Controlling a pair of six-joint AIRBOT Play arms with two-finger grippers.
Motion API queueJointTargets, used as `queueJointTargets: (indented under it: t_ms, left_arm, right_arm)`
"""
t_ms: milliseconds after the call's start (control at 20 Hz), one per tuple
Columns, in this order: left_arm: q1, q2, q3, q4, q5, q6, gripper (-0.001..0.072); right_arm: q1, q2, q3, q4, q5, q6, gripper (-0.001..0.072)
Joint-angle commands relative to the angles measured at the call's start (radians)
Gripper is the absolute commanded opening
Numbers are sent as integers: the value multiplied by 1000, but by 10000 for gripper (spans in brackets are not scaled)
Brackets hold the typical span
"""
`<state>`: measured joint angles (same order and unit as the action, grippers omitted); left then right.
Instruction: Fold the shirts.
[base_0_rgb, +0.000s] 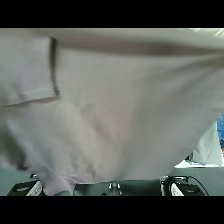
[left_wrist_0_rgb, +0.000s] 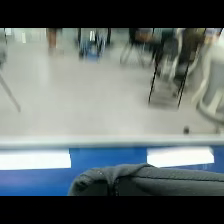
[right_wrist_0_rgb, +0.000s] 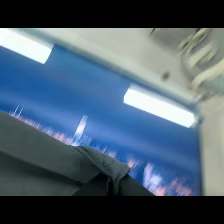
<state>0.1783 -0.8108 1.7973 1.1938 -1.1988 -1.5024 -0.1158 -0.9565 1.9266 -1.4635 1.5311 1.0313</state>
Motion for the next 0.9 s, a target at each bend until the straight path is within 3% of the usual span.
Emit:
queueJointTargets:
  t_ms: [0, 100, 300, 450, 650, 750, 850]
  left_arm:
    - [1, -147, -149, 33, -108, 11, 28]
    - [1, -230, -329, 34, -91, 14, 29]
    - [1, -403, -618, 27, 184, 14, 29]
    - [1, -563, -591, 6, 340, 17, 29]
    - [-3, -725, -446, -68, 497, 151, 29]
    - [-3, -793, -337, -69, 505, 149, 29]
    - [-20, -852, -262, -77, 503, 149, 29]
  right_arm:
    - [1, -253, -34, 2, 234, -7, 32]
    - [28, -380, -145, -19, 168, -7, 31]
    - [116, -632, -259, -25, -245, 37, 32]
    - [125, -732, -259, -14, -554, 156, 32]
    - [121, -763, -259, -40, -853, 163, 32]
    - [103, -763, -254, -41, -927, 169, 32]
    - [99, -775, -254, -49, -904, 177, 32]
